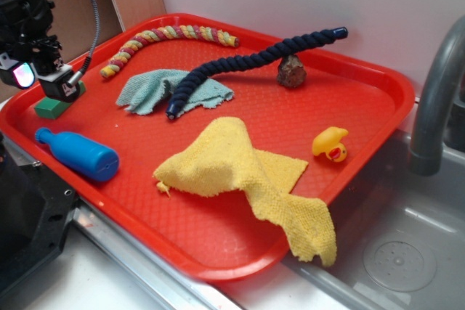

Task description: Grab the green block.

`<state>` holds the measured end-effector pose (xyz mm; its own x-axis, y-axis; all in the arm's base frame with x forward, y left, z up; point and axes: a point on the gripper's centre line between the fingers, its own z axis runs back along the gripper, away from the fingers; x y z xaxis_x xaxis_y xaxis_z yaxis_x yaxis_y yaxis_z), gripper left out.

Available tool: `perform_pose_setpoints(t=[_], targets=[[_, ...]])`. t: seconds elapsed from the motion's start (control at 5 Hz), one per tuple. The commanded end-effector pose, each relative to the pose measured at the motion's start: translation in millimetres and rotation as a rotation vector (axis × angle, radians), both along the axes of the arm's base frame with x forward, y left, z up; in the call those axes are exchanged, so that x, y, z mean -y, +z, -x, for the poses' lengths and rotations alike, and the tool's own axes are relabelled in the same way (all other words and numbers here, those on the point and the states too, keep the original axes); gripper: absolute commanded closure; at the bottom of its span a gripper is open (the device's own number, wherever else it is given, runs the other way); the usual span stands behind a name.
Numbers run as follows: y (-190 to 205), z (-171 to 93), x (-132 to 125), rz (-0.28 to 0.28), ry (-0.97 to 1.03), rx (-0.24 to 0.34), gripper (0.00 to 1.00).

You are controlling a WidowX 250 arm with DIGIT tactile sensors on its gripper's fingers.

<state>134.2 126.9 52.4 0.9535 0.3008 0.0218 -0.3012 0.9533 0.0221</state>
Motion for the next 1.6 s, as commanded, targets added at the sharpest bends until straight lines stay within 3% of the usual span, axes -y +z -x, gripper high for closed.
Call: perform_pose_setpoints(t=[0.0,0.4,0.6,0.8,1.0,1.2,1.4], targets=[[-29.0,-9.9,-13.6,0.011,-0.046,-0.069,0.00],[-54.3,-14.7,-11.6,0.032,-0.046,-0.087,0.00],[-47.9,-25.7,9.6,-0.008,-0.021,-0.081,1.00],[-24.1,-34.2,26.4,-0.074,0.007,-0.072,1.00],[26.3,-29.0,41.3,-0.065,-0.120,-0.021,1.00],[74.7,-20.3,72.6,-0.070,-0.215,0.155,1.00],[124.7,-30.1,95.9,-0.064,-0.288,0.150,1.00]])
